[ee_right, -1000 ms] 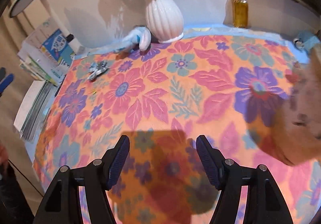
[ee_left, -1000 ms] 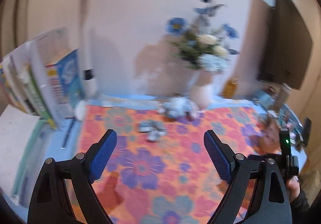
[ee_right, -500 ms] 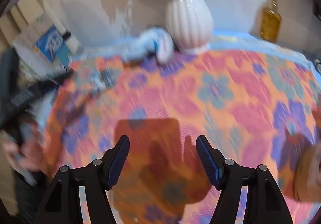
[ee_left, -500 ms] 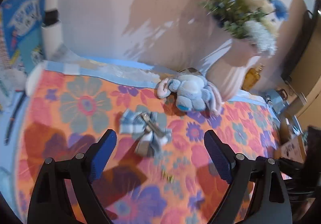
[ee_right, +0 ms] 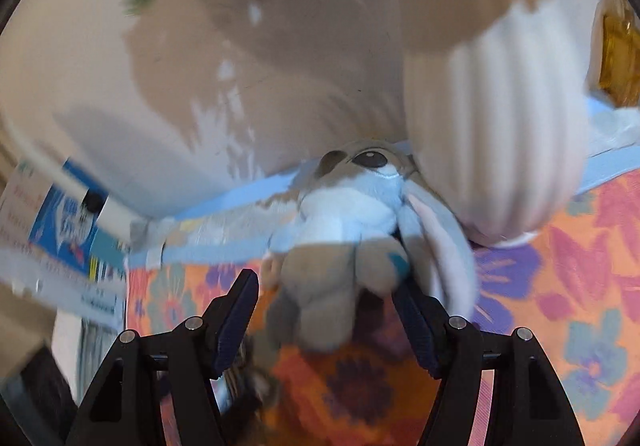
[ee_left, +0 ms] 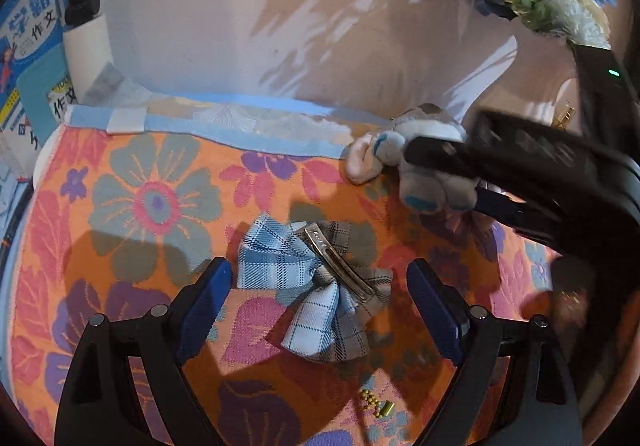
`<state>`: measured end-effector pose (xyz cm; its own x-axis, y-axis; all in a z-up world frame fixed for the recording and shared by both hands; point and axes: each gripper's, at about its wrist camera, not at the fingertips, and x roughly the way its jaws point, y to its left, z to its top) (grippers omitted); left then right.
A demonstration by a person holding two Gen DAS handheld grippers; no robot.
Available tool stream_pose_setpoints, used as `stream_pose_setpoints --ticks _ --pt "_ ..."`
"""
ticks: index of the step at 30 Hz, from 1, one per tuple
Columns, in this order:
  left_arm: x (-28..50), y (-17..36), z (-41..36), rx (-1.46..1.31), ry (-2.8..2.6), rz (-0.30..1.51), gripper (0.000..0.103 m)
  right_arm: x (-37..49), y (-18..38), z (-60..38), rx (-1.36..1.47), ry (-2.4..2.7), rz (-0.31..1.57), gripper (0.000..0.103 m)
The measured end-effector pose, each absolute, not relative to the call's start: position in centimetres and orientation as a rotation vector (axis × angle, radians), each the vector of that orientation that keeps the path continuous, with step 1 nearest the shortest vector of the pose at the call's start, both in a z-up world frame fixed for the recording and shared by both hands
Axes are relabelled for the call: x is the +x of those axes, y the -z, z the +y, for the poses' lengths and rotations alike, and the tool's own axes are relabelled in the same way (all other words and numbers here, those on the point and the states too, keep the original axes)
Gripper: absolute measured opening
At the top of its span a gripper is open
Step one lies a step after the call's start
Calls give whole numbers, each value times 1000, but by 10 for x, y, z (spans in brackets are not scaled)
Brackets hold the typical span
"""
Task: Organize soft objects
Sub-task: 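Grasp plaid bow clip with left tool while right tool grasps blue plush toy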
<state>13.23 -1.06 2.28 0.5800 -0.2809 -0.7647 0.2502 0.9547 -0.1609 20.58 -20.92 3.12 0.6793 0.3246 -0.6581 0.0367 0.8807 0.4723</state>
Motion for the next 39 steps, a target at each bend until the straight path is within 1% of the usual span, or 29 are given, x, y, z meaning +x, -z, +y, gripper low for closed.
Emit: stream_pose_setpoints --ticks 4,6,7,8,9,10,11,12,13,15,21,25,29,33,34,36,38,39 --pt "135 -20 -10 -19 282 918 86 221 -24 -208 503 -132 789 67" --pt "135 -19 -13 7 265 920 86 219 -23 -201 450 -105 768 58" --pt "134 -19 -14 20 256 918 82 218 -23 -200 439 -100 762 54" --pt "134 -19 -14 27 255 915 79 216 -23 -200 440 -108 756 46" --pt "133 -19 -15 34 256 909 69 214 -23 -200 444 -130 751 42" --pt "132 -20 -15 38 265 904 61 213 -23 -200 443 -138 750 41" --pt "131 -20 -16 43 273 901 57 211 -23 -200 444 -143 745 40" --pt "129 -21 -18 52 284 894 42 208 -24 -201 442 -148 737 40" --pt "128 -21 -19 57 293 890 35 205 -26 -201 432 -152 726 39" --pt "123 -23 -22 73 310 878 29 195 -28 -202 426 -179 709 39" --pt "99 -41 -22 65 401 787 27 143 -25 -218 419 -241 697 39" --pt "87 -48 -28 55 430 820 27 95 -20 -246 423 -266 728 39" --pt "62 -59 -43 47 482 828 27 39 -1 -280 447 -376 841 39" --pt "31 -63 -59 14 536 840 27 -12 3 -309 438 -407 857 39" --pt "22 -62 -64 6 546 840 27 -23 2 -315 408 -390 866 41" --pt "12 -56 -73 -10 566 848 27 -37 0 -326 372 -328 886 61" --pt "8 -48 -78 -40 580 867 27 -53 -5 -339 359 -278 890 64" --pt "7 -43 -79 -63 591 872 27 -57 -8 -343 368 -268 885 68"
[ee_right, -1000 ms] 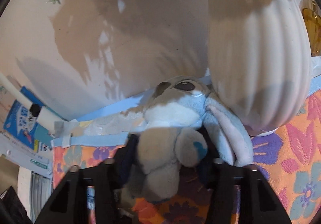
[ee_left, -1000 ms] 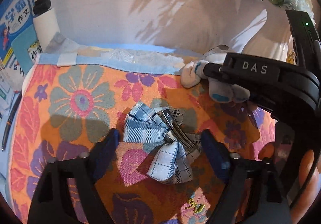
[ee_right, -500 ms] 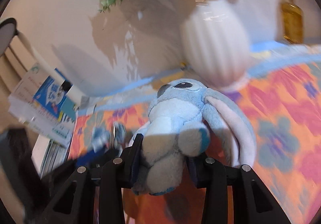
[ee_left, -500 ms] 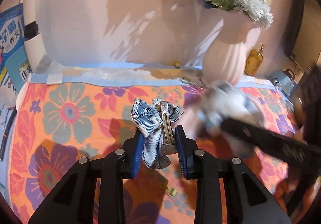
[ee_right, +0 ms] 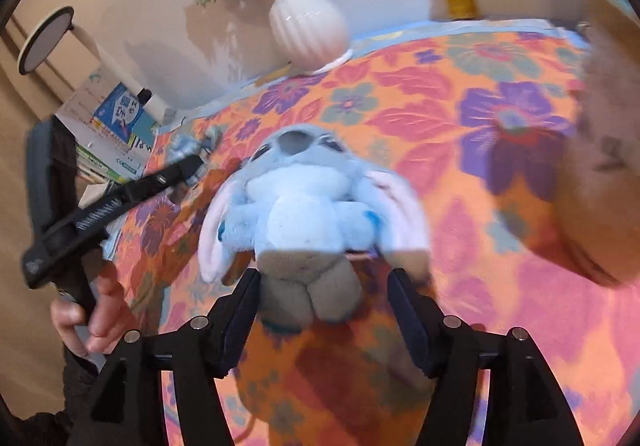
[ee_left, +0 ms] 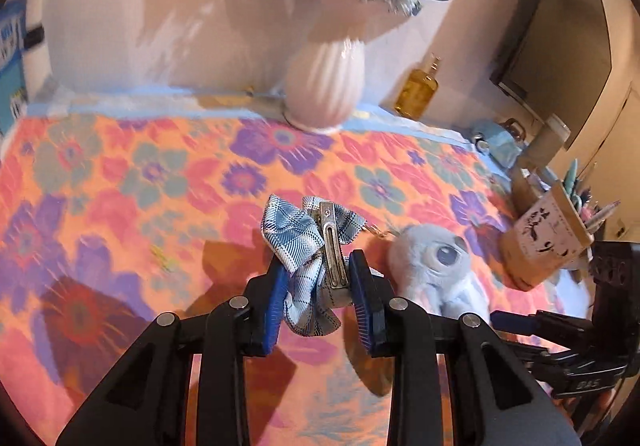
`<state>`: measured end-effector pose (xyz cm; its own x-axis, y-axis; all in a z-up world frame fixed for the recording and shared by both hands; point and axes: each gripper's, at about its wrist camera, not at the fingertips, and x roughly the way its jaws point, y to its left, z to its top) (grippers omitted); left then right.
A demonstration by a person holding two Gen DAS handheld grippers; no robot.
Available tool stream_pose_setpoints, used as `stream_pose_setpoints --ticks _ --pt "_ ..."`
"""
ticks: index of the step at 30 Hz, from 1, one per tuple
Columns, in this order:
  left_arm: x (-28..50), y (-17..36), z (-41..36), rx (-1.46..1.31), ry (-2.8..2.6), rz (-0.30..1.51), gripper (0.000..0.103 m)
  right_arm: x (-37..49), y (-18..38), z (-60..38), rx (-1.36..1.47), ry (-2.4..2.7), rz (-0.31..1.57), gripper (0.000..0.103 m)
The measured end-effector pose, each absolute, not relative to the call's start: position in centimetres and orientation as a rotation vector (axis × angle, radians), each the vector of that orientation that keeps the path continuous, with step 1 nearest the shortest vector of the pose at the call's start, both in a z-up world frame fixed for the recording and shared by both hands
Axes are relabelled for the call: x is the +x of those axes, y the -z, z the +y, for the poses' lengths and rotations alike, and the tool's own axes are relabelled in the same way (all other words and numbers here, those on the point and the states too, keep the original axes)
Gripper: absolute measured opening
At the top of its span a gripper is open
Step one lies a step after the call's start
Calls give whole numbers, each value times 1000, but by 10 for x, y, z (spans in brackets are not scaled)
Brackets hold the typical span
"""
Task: Organize soft objects
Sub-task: 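Grasp plaid bow clip with left tool while right tool grasps blue plush toy, then carry plaid bow in left tool and blue plush in right tool to bowl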
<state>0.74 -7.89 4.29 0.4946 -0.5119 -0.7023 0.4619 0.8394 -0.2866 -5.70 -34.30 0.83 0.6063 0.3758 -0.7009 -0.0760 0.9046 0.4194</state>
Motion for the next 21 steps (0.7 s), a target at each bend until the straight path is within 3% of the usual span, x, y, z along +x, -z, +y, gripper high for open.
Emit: stream_pose_setpoints --ticks 3,5,14,16,17,19,21 --pt "8 -24 -79 -93 562 876 27 -67 -18 -348 369 -191 865 88" --pt "11 -21 -78 -110 559 900 27 -64 -23 -343 360 -172 840 91" --pt "10 -19 -73 -134 561 898 30 0 -10 -293 254 -76 888 92" --pt "13 -15 -72 -138 534 933 50 1 -6 -283 180 -38 846 92" --pt "15 -14 -70 -152 532 939 54 -1 -3 -280 152 -28 827 89" --pt "14 -16 -69 -168 544 927 90 -5 -2 -275 100 0 810 75" --pt "12 -17 -73 -128 507 917 98 -7 -3 -275 85 -1 795 69"
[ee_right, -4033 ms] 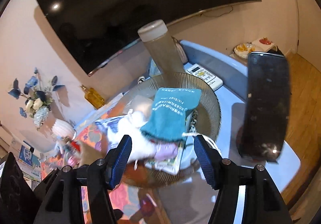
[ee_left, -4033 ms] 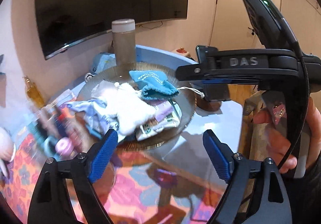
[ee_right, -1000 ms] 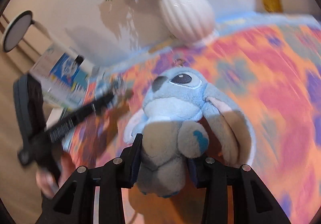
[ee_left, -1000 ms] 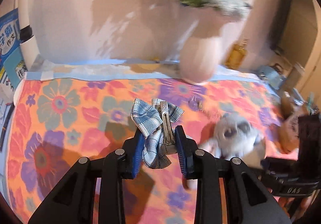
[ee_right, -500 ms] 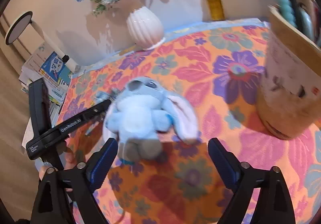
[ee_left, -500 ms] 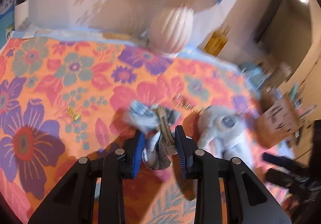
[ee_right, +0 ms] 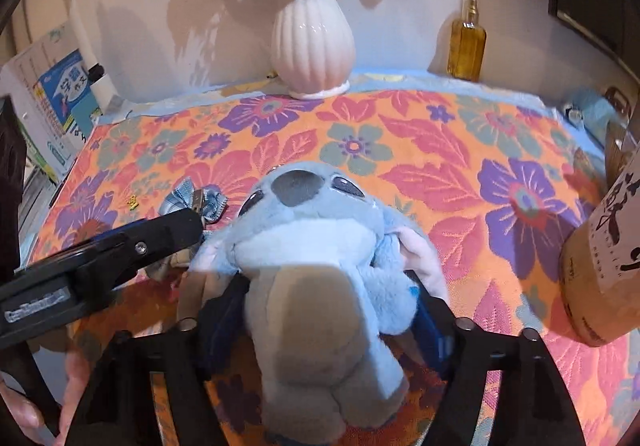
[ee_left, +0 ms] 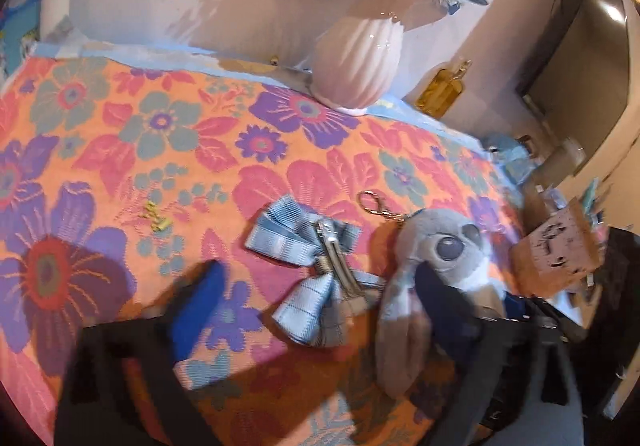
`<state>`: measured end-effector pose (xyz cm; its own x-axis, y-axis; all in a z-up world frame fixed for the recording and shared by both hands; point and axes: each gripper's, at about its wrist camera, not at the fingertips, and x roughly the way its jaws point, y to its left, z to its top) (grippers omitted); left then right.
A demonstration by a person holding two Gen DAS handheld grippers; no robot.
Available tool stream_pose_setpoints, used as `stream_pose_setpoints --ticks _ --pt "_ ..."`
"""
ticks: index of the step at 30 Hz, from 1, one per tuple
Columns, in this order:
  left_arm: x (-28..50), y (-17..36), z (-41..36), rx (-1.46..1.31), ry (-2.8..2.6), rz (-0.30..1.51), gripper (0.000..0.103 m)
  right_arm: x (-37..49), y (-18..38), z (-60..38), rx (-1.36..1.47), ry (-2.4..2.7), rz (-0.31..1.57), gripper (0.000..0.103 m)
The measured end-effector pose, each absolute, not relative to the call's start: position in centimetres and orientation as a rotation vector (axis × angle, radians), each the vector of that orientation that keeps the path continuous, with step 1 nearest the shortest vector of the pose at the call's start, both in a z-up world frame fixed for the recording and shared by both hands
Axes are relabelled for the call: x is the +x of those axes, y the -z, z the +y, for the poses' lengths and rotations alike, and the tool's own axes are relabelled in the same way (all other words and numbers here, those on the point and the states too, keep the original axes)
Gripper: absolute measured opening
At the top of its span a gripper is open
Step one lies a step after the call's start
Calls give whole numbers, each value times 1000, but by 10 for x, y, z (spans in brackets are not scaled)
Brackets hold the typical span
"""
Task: Organize soft objects
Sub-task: 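Carry plaid bow in left tool and blue plush in right tool to bowl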
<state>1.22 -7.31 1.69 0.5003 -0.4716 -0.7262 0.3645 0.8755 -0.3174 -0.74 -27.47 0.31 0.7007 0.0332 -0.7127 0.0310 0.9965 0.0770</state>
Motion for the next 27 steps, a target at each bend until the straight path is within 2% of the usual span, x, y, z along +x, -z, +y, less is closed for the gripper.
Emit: stream_pose_setpoints --ticks 3,5,7,8,10,12,16,27 --pt "13 -15 -82 -79 507 937 97 -9 -5 -279 102 2 775 63" --pt "13 -15 -89 -42 498 931 91 -14 -7 -282 112 -5 764 61" --pt "12 -14 -100 31 482 929 63 -18 -7 -284 115 -17 764 61" --pt "9 -13 -108 87 462 922 60 -21 -7 -285 115 -17 765 61" --pt "1 -13 -122 178 467 898 31 -29 -8 -288 118 -17 761 60" --pt "-8 -15 -130 219 503 876 20 -40 -10 -294 133 -22 752 59" --pt "-33 -34 -128 136 656 827 20 -67 -15 -313 178 -27 736 58" --pt "-117 -54 -190 180 838 798 20 -156 -29 -384 251 72 716 58"
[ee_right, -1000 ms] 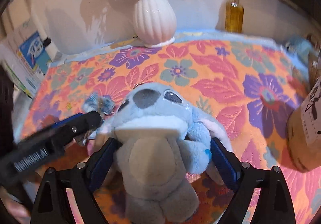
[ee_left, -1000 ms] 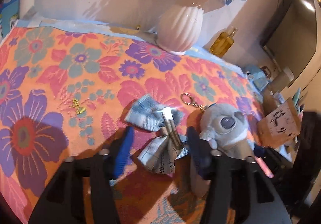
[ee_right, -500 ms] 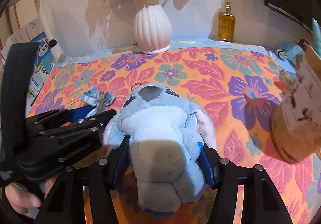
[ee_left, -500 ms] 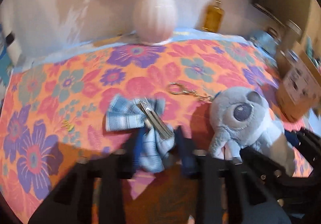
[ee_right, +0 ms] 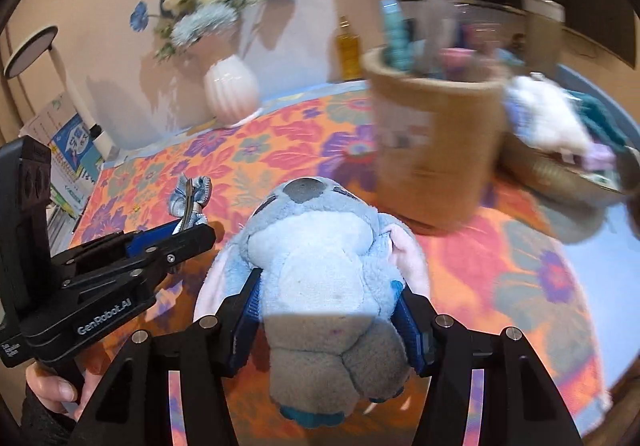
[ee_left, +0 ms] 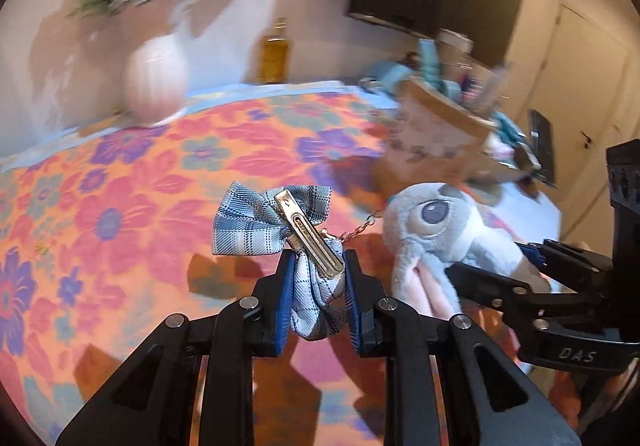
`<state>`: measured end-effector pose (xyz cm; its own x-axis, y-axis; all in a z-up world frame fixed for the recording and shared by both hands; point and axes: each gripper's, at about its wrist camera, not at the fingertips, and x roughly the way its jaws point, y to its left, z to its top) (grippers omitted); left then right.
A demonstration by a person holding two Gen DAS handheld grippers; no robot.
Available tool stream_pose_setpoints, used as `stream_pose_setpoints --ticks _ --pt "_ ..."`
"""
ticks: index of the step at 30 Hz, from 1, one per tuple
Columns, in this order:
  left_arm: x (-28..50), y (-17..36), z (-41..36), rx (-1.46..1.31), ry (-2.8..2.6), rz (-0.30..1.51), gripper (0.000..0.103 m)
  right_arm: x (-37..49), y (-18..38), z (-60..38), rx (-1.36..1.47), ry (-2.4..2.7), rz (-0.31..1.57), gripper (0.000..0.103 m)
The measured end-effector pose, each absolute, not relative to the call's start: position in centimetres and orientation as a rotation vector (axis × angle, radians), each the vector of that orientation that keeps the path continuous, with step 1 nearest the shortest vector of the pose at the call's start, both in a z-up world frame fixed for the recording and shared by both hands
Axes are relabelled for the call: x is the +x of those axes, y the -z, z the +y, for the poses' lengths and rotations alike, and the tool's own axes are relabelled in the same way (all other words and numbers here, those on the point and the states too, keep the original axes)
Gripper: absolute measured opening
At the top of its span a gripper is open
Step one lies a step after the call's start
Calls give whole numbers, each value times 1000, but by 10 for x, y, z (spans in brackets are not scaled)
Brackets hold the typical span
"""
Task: Organize soft objects
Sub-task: 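Carry plaid bow in left tool and blue plush in right tool to bowl, then open left tool releasing bow while right tool releases blue plush into bowl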
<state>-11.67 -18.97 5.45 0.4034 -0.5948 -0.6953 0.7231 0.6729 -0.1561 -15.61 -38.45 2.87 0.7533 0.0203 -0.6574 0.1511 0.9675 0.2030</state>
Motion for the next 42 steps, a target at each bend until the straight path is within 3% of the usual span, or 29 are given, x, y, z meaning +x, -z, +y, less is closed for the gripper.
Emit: stream_pose_setpoints --ticks 18,26,28,34,37,39,42 --pt "-213 -96 -317 343 1200 696 20 -258 -61 -503 363 311 634 58" --pt "-215 -124 -371 335 1266 645 20 -274 -94 -547 409 378 521 58" --pt "-210 -131 -386 320 1258 643 20 -274 -107 -560 418 382 472 52" --pt "-177 -135 -429 270 1194 708 20 -235 -139 -599 418 355 393 49" --pt "-165 -123 -433 226 1190 770 20 -202 -107 -616 397 375 460 49" --pt "-165 -117 -434 248 1186 761 20 -202 -83 -624 457 325 448 41" --pt "-163 -111 -440 280 1170 766 20 -196 -70 -630 487 355 502 39"
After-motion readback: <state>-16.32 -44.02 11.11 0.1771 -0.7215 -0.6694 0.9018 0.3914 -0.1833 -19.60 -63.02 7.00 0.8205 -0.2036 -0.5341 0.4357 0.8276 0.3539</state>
